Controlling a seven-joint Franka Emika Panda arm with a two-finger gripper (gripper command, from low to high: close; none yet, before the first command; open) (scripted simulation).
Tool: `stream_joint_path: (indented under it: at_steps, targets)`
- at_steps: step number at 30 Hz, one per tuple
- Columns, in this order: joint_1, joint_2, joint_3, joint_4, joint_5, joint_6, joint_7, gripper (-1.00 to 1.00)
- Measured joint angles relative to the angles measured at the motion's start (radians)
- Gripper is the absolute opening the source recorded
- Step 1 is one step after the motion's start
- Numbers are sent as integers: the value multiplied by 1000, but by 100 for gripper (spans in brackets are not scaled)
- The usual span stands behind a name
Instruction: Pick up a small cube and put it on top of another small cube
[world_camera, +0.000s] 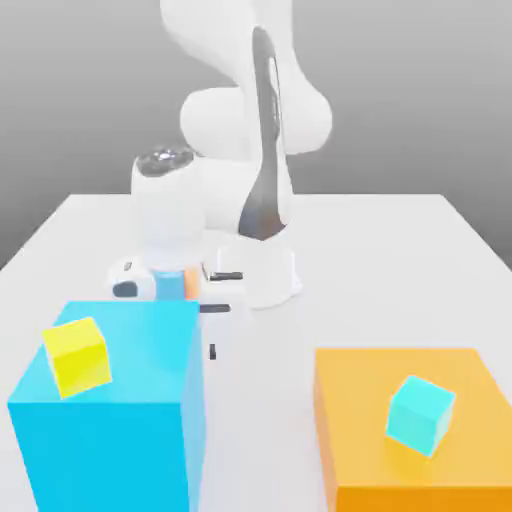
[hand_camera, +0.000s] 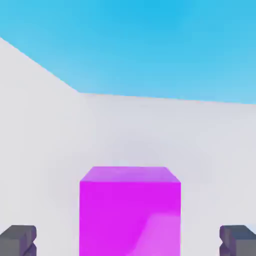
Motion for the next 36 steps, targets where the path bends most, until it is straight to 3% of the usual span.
stream_joint_path:
  at_steps: [2,3,11,14,20,33,36]
  targets:
    - [-106,71,111,13,29,60,-23,0]
    - [-145,102,149,18,29,87,-24,-100]
    - [-142,85,143,15,15,71,-13,-100]
    - [-90,-13,63,-5,-88,-7,63,-100]
    - [-148,-171,29,-20,-237,-162,99,-100]
    - [-328,-49,-77,425,-443,-562,-203,-100]
    - [-283,-64,-54,534,-419,-674,-177,-100]
